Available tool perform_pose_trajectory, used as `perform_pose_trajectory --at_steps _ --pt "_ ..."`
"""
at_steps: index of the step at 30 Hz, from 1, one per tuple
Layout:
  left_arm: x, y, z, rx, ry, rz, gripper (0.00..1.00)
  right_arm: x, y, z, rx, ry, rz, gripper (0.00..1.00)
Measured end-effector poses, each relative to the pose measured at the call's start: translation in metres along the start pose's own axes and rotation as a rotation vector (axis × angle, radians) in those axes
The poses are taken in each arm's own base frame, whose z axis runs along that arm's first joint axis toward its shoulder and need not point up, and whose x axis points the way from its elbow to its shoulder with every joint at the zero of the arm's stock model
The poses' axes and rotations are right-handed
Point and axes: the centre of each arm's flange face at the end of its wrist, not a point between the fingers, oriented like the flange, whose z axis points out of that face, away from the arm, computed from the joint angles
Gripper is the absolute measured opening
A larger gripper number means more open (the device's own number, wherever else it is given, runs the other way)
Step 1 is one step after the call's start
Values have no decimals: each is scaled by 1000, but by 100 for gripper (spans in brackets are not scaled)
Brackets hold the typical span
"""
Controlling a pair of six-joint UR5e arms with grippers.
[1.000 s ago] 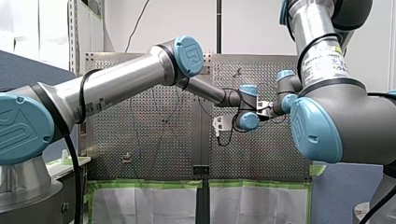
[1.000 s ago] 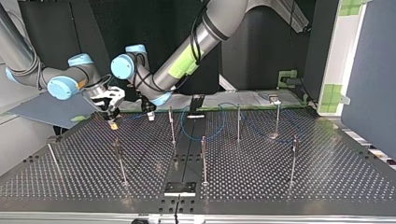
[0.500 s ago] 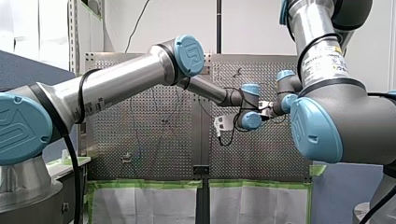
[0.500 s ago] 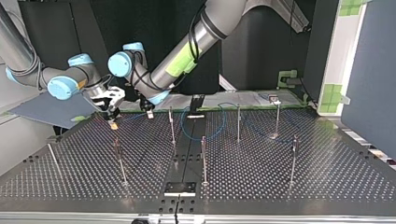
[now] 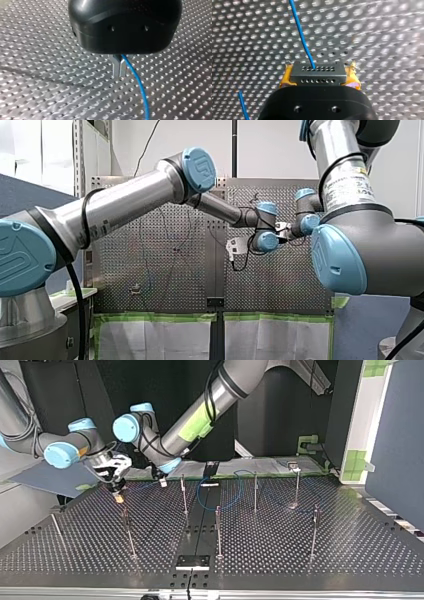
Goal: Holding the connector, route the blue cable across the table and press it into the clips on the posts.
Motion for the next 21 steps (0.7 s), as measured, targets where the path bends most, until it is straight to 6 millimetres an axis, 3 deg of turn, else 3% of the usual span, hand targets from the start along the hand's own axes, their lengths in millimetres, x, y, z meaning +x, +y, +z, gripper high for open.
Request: perform_pose_trajectory --at_steps 9,21 --pt "-32 1 -13 20 -33 5 0 42 -15 -17 23 42 -5 0" --pt "-100 -10 -38 49 -77 -42 0 95 -33 -47 29 96 -8 0"
